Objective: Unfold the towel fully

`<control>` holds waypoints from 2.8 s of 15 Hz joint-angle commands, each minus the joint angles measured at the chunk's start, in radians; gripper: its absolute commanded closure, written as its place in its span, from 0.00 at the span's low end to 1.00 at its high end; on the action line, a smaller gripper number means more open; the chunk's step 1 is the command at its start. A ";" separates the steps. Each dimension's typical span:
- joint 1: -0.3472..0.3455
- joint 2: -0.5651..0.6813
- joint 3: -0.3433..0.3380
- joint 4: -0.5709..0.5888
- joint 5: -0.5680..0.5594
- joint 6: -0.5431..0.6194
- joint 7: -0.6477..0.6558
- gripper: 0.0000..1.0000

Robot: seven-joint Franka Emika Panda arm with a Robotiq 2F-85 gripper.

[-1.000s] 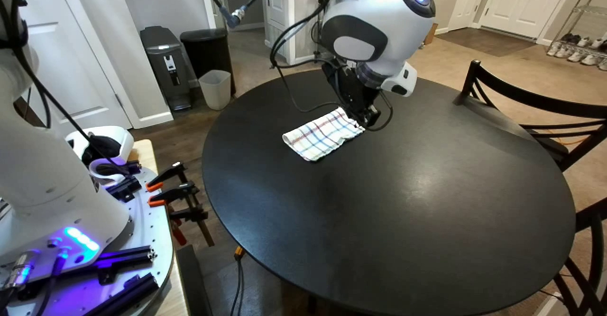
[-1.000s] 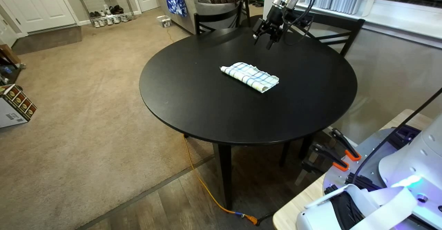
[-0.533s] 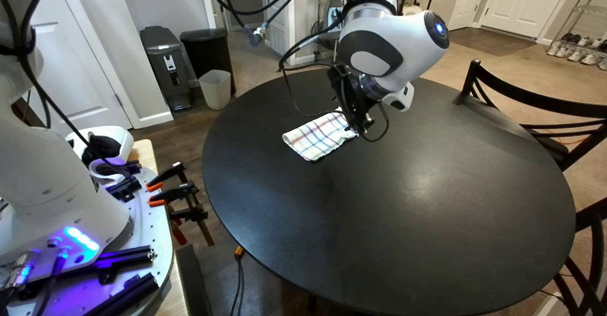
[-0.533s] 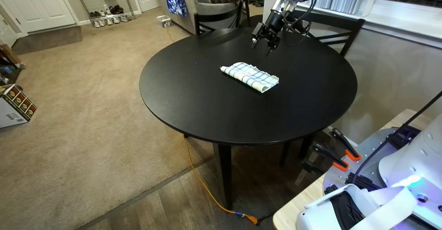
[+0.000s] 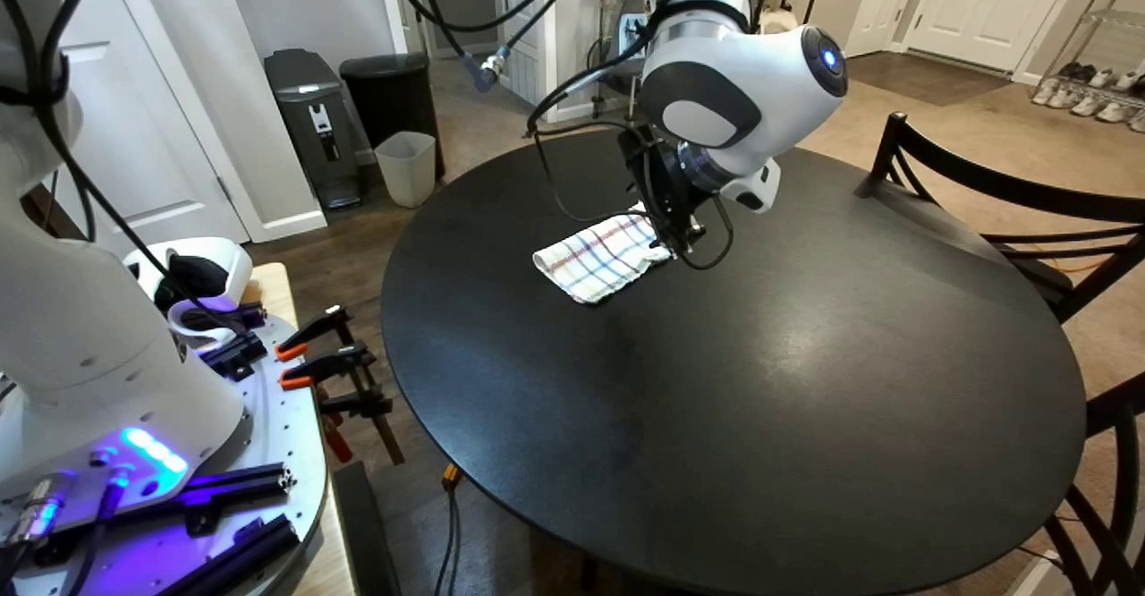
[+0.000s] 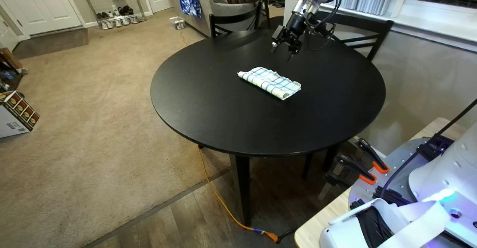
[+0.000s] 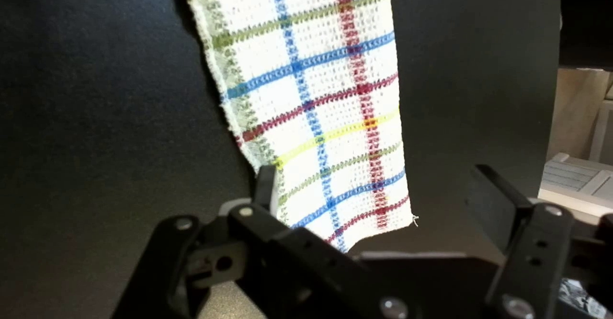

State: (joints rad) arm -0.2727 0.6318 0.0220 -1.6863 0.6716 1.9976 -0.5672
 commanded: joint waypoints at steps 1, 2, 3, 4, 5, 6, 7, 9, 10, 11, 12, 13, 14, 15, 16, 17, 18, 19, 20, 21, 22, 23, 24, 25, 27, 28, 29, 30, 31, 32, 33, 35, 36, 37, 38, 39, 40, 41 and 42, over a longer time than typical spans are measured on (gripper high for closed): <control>-0.002 0.060 0.031 0.028 0.031 0.053 -0.026 0.00; 0.006 0.077 0.046 0.025 0.041 0.092 -0.041 0.00; 0.009 0.094 0.059 0.029 0.043 0.117 -0.046 0.00; 0.011 0.112 0.074 0.036 0.041 0.131 -0.044 0.00; 0.015 0.129 0.086 0.042 0.032 0.152 -0.042 0.00; 0.017 0.145 0.094 0.051 0.023 0.164 -0.038 0.00; 0.017 0.162 0.103 0.061 0.017 0.170 -0.041 0.00; 0.014 0.183 0.114 0.078 0.007 0.170 -0.047 0.00; 0.009 0.190 0.118 0.087 0.007 0.168 -0.056 0.00; 0.007 0.196 0.119 0.097 0.006 0.166 -0.063 0.00; 0.005 0.201 0.117 0.108 0.004 0.166 -0.065 0.00; 0.001 0.200 0.117 0.114 0.007 0.164 -0.065 0.00; -0.010 0.194 0.121 0.120 0.014 0.143 -0.063 0.00; -0.022 0.186 0.126 0.124 0.022 0.116 -0.058 0.00; -0.047 0.167 0.140 0.118 0.042 0.075 -0.071 0.00; -0.066 0.151 0.149 0.110 0.058 0.042 -0.085 0.00; -0.075 0.140 0.147 0.108 0.070 0.038 -0.092 0.00; -0.085 0.134 0.145 0.112 0.085 0.018 -0.099 0.00; -0.084 0.133 0.132 0.114 0.089 0.021 -0.107 0.00; -0.087 0.132 0.125 0.119 0.091 0.011 -0.110 0.00; -0.084 0.146 0.115 0.129 0.084 0.022 -0.111 0.00; -0.085 0.154 0.109 0.137 0.079 0.024 -0.110 0.00; -0.083 0.168 0.104 0.144 0.076 0.032 -0.117 0.00; -0.082 0.175 0.101 0.147 0.075 0.033 -0.121 0.00; -0.075 0.197 0.098 0.158 0.071 0.044 -0.134 0.00; -0.074 0.208 0.099 0.165 0.070 0.044 -0.141 0.00; -0.073 0.217 0.100 0.168 0.069 0.046 -0.146 0.00; -0.072 0.223 0.102 0.171 0.068 0.046 -0.158 0.00; -0.071 0.231 0.103 0.176 0.066 0.045 -0.166 0.00; -0.071 0.238 0.106 0.181 0.064 0.042 -0.181 0.00; -0.070 0.244 0.107 0.186 0.060 0.038 -0.197 0.00; -0.068 0.252 0.109 0.193 0.059 0.034 -0.216 0.00; -0.067 0.254 0.109 0.197 0.060 0.032 -0.222 0.00; -0.065 0.255 0.109 0.200 0.061 0.038 -0.229 0.00; -0.064 0.256 0.108 0.202 0.061 0.043 -0.237 0.00; -0.059 0.254 0.104 0.202 0.058 0.058 -0.244 0.00; -0.059 0.254 0.102 0.204 0.057 0.061 -0.247 0.00; -0.059 0.254 0.101 0.206 0.057 0.061 -0.250 0.00; -0.061 0.256 0.103 0.208 0.061 0.057 -0.248 0.00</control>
State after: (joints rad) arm -0.3349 0.8741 0.1277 -1.4943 0.7285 2.0450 -0.7831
